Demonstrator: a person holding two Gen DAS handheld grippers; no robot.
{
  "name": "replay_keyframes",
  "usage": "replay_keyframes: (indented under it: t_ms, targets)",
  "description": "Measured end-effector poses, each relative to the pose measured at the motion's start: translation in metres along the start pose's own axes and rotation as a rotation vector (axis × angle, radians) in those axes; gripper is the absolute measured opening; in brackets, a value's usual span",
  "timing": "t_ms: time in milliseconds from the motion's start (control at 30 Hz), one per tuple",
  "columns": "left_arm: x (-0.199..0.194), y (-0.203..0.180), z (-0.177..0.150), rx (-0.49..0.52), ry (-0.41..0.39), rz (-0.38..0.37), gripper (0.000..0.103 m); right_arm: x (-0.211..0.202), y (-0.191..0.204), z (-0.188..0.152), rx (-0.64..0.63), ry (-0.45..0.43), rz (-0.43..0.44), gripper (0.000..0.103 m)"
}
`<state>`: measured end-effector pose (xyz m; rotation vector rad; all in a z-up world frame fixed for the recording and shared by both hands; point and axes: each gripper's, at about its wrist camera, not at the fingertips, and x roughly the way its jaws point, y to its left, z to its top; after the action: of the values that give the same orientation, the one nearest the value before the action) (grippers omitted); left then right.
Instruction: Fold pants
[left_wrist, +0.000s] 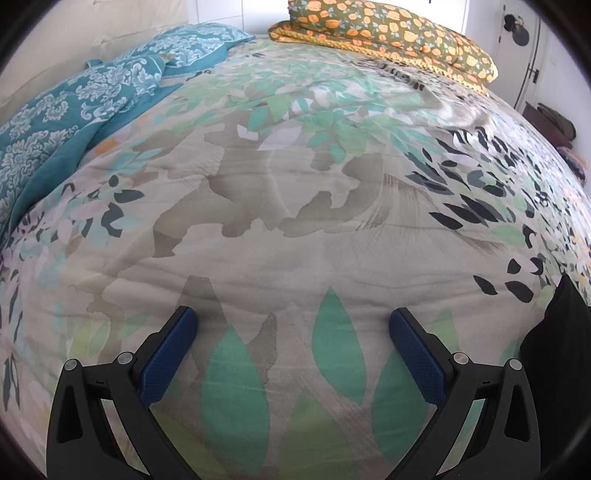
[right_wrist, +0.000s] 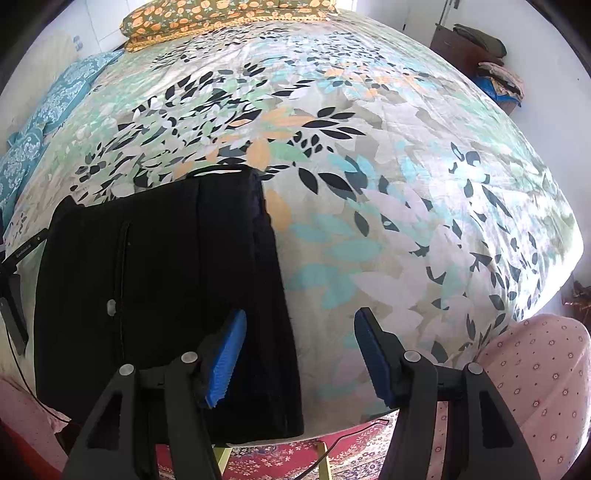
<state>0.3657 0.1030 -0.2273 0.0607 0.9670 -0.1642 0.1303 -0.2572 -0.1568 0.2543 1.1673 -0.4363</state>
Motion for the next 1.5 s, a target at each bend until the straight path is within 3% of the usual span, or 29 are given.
replay_keyframes:
  t_ms: [900,1300,1500]
  targets:
    - [0.000,0.000,0.000,0.000,-0.002,0.000,0.103,0.009,-0.050,-0.010,0.272,0.051,0.018,0.062]
    - [0.000,-0.001,-0.001,-0.001,-0.004,0.002,0.103,-0.007,-0.019,-0.015,0.036,-0.065,0.061,0.064]
    - [0.000,-0.002,-0.001,-0.001,-0.006,0.006,0.103,-0.034,0.002,-0.021,-0.137,-0.226,0.082,0.066]
